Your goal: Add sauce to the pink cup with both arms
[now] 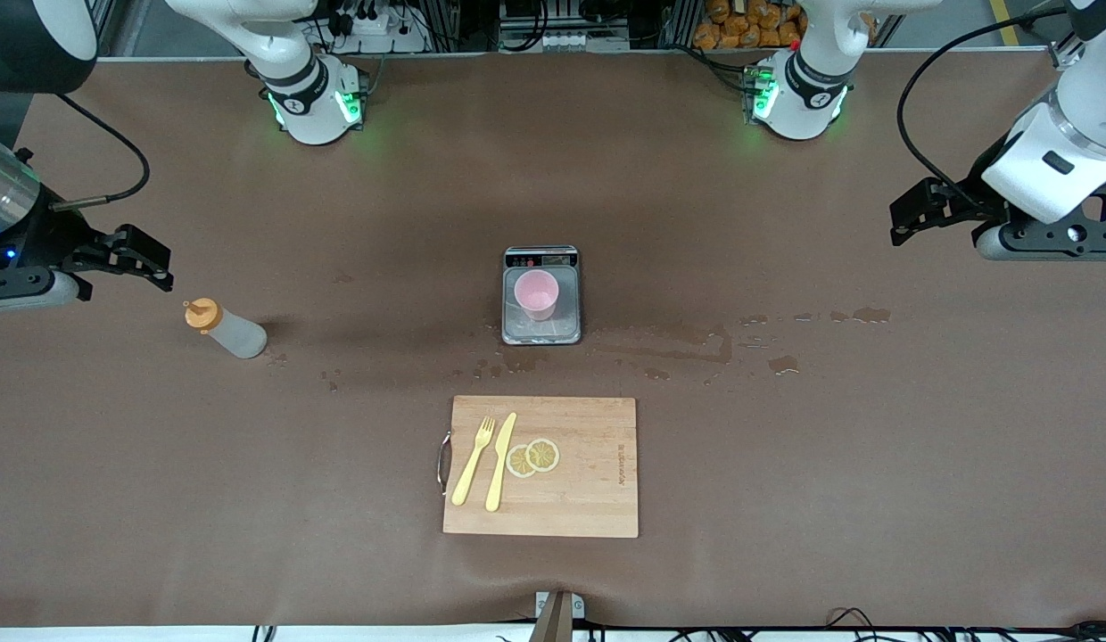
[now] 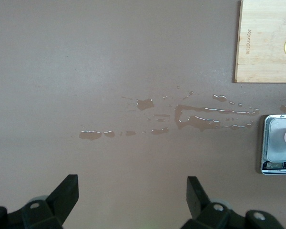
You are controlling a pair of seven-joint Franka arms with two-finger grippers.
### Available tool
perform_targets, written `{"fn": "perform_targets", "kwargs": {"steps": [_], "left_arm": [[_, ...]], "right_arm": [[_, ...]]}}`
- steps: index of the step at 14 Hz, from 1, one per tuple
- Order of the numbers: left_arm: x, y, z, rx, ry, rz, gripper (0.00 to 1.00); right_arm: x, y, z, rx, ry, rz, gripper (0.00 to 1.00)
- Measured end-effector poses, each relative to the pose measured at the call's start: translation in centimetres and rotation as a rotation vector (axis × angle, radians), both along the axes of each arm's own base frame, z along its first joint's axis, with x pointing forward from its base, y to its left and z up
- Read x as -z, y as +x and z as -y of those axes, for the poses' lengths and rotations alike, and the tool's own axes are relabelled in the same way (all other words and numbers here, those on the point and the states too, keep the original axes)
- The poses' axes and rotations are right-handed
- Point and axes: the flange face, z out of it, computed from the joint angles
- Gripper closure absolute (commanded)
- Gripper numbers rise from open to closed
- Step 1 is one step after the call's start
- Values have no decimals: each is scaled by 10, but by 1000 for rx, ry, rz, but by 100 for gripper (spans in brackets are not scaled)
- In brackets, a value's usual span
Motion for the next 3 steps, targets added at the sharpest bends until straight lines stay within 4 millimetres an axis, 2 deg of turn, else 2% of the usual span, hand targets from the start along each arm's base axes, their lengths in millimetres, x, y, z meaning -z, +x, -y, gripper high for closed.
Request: {"fn": "perform_targets", "kwargs": {"steps": [3], "left_arm": [[0,0,-1,-2,0,0,0]], "right_arm": [[2,1,1,2,0,-4,0]]}}
